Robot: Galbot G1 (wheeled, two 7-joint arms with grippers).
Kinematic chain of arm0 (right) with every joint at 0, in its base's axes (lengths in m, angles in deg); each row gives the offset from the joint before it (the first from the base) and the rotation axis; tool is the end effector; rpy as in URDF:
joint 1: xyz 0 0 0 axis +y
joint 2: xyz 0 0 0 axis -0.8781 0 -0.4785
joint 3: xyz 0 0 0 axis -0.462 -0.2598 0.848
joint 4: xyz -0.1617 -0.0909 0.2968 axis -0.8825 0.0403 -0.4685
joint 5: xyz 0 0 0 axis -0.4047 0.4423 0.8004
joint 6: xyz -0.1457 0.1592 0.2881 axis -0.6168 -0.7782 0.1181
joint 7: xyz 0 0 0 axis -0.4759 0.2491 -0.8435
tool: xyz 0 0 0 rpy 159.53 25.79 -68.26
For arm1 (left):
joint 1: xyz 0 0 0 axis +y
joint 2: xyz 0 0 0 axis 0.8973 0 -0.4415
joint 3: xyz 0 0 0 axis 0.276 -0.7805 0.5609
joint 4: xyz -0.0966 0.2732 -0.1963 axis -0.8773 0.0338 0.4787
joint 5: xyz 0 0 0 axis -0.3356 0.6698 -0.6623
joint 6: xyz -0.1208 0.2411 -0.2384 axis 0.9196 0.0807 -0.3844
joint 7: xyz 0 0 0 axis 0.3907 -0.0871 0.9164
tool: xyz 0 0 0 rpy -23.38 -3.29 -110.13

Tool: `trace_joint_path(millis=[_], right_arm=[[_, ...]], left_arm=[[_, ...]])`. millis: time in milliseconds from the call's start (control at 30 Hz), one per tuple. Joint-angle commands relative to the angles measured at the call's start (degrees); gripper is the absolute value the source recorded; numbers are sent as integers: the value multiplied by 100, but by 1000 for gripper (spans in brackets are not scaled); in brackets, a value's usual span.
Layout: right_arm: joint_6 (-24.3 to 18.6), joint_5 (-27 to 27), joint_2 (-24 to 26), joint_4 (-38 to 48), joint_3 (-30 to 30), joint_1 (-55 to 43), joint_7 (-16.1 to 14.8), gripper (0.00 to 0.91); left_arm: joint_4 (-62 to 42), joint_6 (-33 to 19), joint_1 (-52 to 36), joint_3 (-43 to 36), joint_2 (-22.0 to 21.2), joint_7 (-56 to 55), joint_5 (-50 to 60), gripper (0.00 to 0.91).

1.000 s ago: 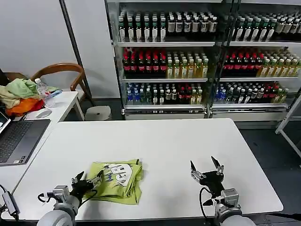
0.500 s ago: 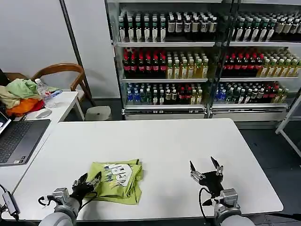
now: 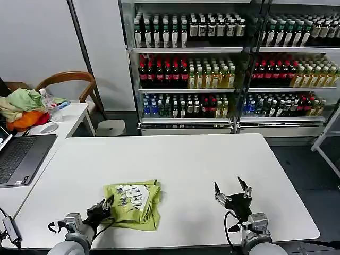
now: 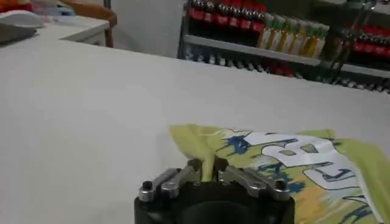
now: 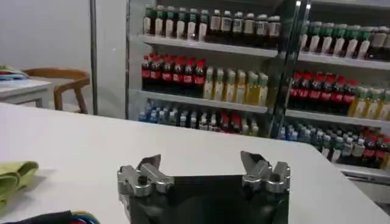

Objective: Fold and organize the clothes.

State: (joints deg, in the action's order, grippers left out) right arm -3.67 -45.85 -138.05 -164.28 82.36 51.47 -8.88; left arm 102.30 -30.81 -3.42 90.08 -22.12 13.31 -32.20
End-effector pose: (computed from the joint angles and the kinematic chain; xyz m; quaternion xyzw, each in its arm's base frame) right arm 0.2113 -0.0228 -0.2644 0.0626 -0.9897 0.0652 0.1113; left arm 0.2313 0.0908 -0.3126 -0.0348 -0.9632 0.0831 0.2533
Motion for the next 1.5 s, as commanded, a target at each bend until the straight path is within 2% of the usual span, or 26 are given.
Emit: trace_joint_path(millis=[33, 200, 400, 533, 667, 733, 833, 900, 1000, 1100, 1200, 1500], right_arm=[[-12, -19, -11, -5, 3, 23, 1, 907], [-29, -23, 9, -15, 33, 18, -1, 907], [-48, -33, -14, 9, 21, -7, -4, 907], [-81, -37, -8, 42, 21, -18, -12, 907], [-84, -33, 10, 65, 0, -84, -14, 907], [-73, -35, 1, 72, -32, -120, -14, 907], [-66, -80, -29, 100, -97, -146, -14, 907], [-63, -115, -47, 97, -108, -99, -16, 907], [-58, -154, -40, 68, -74, -34, -15, 907], [-12, -212, -40, 28, -55, -58, -2, 907], [-21, -205, -7, -15, 35, 51, -6, 907], [-43, -214, -47, 12, 6, 4, -10, 907]], left_arm=[[422, 79, 32, 440, -95, 47, -245, 30], [616, 335, 94, 1107, -83, -4, -445, 30], [702, 1115, 102, 2450, 428, -275, -753, 30], [634, 1117, 239, 3075, 826, -476, -711, 30], [743, 1117, 356, 3250, 1182, -467, -169, 40], [1058, 1112, 338, 3014, 1188, -469, 181, 40], [1843, 1102, 349, 2123, 920, -481, 1105, 50], [2199, 1001, 258, 284, 462, -504, 2130, 50], [2120, 724, 62, -1728, -354, -458, 3214, 50], [1812, 456, 65, -2692, -817, -368, 3536, 40], [1476, 213, -96, -3098, -1074, -225, 3751, 40], [1165, 63, -797, -2625, -1303, -440, 3307, 50]])
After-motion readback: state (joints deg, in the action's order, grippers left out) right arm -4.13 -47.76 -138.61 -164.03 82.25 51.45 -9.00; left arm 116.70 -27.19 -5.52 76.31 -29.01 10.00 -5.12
